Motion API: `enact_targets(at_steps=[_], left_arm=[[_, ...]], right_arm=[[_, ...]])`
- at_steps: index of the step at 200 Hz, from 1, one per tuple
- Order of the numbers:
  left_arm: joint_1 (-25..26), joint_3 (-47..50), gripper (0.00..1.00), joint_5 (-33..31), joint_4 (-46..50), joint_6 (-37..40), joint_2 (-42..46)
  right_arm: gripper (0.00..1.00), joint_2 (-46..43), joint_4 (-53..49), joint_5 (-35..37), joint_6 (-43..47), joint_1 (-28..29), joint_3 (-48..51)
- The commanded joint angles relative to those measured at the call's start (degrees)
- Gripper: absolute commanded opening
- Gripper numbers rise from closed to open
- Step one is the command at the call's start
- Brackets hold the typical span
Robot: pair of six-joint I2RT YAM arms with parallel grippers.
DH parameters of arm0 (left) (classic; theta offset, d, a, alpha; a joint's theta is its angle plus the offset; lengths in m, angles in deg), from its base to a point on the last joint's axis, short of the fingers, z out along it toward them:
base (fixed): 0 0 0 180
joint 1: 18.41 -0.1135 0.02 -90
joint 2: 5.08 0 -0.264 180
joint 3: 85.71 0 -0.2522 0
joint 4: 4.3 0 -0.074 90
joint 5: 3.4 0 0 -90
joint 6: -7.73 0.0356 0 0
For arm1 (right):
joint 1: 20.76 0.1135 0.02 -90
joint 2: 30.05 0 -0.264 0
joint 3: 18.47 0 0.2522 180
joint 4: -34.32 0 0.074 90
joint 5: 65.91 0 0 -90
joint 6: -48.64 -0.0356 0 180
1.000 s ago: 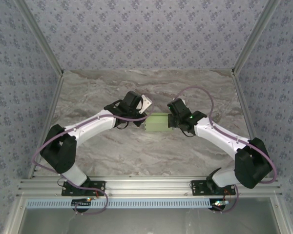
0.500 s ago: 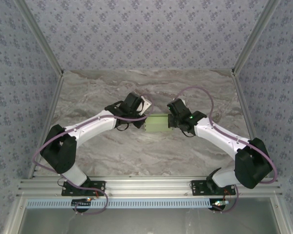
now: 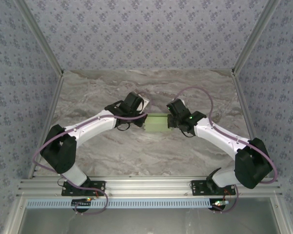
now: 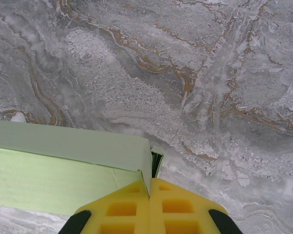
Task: Fold the paper box
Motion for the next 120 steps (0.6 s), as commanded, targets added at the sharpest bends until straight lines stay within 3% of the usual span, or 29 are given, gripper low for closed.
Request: enact_targets(at_steps=[1,44,120], left_arm=[[0.62,-1.73,0.00,-0.22,-3.21,-9.06,0.59],[1.94,-1.76,0.00,-2.37,-4.23,-16.43,-0.91],[2.35,0.34,0.00,-4.04,-5.87,-21.78,0.23]], right_arm=[[0.00,-0.76,-0.47,0.84,-1.60,0.69,0.24],[0.00,-0.77,0.03,0.93,-1.64,0.85,0.68],[0.00,-0.45,0.20,1.10,-1.20,0.46,1.00]])
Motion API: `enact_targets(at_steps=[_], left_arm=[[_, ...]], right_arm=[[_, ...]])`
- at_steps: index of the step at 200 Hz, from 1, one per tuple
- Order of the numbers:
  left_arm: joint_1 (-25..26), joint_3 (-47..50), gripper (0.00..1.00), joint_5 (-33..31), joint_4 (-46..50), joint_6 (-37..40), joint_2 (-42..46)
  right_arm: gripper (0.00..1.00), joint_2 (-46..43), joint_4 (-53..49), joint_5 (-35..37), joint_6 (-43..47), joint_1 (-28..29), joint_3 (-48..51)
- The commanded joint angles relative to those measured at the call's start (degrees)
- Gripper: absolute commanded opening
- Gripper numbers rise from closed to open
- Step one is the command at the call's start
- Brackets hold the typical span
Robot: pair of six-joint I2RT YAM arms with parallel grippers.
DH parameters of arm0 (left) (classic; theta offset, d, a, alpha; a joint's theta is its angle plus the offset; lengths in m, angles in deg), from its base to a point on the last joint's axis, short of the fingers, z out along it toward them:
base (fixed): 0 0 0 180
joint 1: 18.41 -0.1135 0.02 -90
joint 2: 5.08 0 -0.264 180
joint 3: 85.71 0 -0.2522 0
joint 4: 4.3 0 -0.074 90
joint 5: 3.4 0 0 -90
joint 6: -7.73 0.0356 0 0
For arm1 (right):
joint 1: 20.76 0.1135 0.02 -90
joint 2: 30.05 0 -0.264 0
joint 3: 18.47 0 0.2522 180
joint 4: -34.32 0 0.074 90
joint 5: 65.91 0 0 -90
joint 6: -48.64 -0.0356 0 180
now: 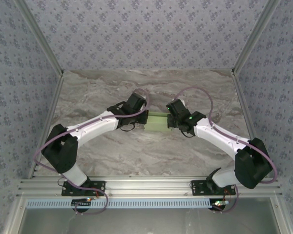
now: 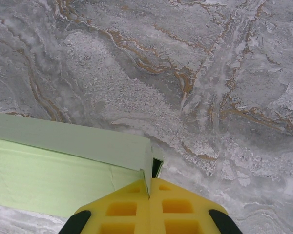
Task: Fold the paper box
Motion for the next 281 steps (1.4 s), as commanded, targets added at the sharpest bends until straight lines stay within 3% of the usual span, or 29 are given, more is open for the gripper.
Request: enact_targets(at_steps=[1,67,127,197,281], left_arm=[[0.53,0.31,0.00,0.20,-2.95,-3.10,0.93],[1.19,6.39,0.00,-4.83,-4.84,0.29,2.73],[4.18,14.81,0.00,-7.21,-13.12,2.07,4.51],[5.38,18.74,0.12,-7.99,-19.02,1.59,7.26],[5.22,20.11,0.32,-3.94,-17.46,1.96,15.73]], right_arm=[[0.00,-0.47,-0.09,0.47,-0.46,0.10,0.89],[0.00,-0.52,-0.12,0.86,0.64,-0.50,1.38],[0.00,-0.93,3.07,1.76,4.80,0.50,4.47],[0.00,-1.63,6.56,6.79,5.86,3.38,8.71],[0.00,-1.39,4.91,9.42,5.07,4.81,6.79]])
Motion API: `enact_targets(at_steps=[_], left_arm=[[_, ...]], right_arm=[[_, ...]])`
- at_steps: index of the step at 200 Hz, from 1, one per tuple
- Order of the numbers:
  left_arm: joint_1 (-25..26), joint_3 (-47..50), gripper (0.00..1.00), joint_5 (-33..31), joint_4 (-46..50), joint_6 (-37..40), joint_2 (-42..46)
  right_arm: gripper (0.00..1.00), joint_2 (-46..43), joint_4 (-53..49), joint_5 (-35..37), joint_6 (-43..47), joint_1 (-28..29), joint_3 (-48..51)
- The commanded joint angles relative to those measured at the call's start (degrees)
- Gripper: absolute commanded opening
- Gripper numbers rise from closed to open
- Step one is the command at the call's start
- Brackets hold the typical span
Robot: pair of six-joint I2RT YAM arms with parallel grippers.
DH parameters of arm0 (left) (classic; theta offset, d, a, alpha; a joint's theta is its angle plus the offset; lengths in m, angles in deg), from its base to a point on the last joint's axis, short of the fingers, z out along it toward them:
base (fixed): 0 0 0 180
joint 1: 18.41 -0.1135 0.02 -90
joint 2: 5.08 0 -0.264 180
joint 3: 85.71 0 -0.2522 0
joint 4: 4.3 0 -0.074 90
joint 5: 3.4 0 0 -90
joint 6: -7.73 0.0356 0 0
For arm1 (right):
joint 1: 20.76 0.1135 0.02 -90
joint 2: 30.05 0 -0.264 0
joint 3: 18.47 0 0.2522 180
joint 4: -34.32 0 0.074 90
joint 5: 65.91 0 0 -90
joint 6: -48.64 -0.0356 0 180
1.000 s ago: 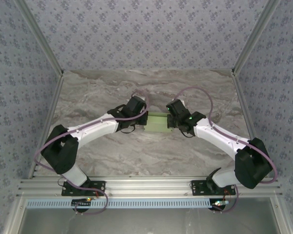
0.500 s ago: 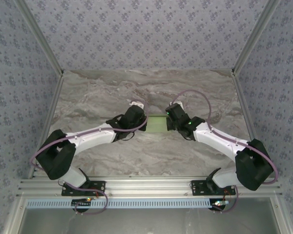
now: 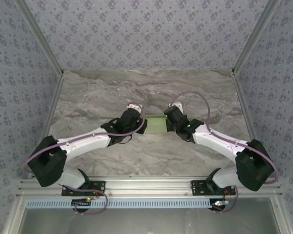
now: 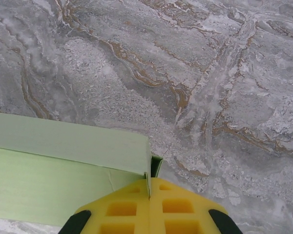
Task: Fold the paper box
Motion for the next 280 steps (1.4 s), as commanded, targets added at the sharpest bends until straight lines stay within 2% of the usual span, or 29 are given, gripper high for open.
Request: enact_targets(at_steps=[1,36,90,137,182,280], left_arm=[[0.21,0.94,0.32,2.72,1.41,0.47,3.76],[-2.47,0.55,0.45,6.79,0.65,-1.63,6.82],[-9.61,-4.12,0.55,15.42,-1.15,-6.73,0.62],[-10.39,-7.65,0.56,18.36,-2.13,-7.71,-5.57],[-10.33,-6.33,0.53,20.54,-4.01,-10.12,-8.25],[-8.54,0.40,0.46,17.72,-4.97,-11.90,-8.24]], right_arm=[[0.00,0.34,-4.40,1.51,0.04,0.81,-0.18],[0.00,0.24,-4.56,2.20,-0.01,1.19,-0.53],[0.00,0.22,-4.89,2.62,0.08,1.42,-0.75],[0.00,0.40,-4.80,2.74,0.08,1.49,-0.83],[0.00,0.46,-4.54,2.80,-0.13,1.57,-0.73],[0.00,0.64,-4.78,3.28,-1.08,1.92,-0.62]])
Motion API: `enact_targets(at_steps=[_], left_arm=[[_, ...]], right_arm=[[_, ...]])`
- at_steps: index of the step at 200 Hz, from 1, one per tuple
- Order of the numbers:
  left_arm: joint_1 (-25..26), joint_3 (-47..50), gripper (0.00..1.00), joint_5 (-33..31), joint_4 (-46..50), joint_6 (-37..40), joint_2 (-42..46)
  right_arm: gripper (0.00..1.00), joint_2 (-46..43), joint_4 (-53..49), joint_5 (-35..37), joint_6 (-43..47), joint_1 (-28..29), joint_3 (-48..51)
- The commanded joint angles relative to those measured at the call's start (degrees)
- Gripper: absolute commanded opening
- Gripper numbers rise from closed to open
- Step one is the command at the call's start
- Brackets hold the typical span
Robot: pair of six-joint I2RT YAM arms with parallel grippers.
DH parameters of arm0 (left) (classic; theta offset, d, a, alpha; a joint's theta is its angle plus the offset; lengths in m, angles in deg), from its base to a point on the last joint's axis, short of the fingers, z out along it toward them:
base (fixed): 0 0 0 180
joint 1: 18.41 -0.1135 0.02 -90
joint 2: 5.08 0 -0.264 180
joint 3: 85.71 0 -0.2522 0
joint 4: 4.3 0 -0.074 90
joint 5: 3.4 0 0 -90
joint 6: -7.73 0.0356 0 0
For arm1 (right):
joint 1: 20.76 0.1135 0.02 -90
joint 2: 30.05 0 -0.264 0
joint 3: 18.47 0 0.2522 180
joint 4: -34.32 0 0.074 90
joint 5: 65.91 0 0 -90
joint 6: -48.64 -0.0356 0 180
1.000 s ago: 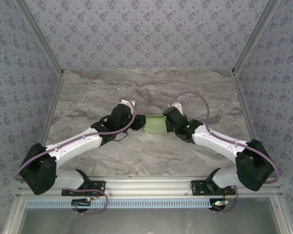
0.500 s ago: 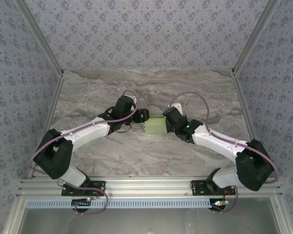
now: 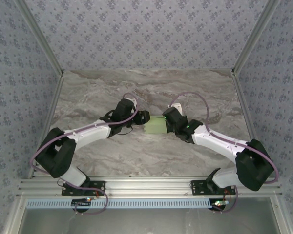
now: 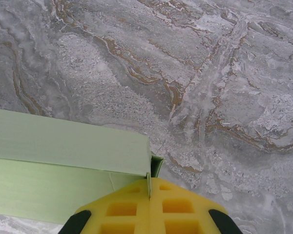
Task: Fold the paper box
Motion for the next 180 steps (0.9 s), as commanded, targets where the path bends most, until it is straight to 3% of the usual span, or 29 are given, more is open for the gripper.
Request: enact_targets(at_steps=[1,46,180], left_arm=[[1.02,2.48,0.46,-1.87,3.55,-0.17,-0.68],[2.26,4.87,0.42,-4.67,4.30,-0.04,-0.68],[4.26,2.98,0.42,-9.68,7.90,2.26,0.38]], right_arm=[[0.00,0.61,-3.50,0.83,-0.98,0.63,-0.51],[0.01,-0.42,-4.19,1.16,-0.84,0.55,-0.95],[0.22,-3.72,-7.11,-6.74,0.81,-1.92,-5.66]])
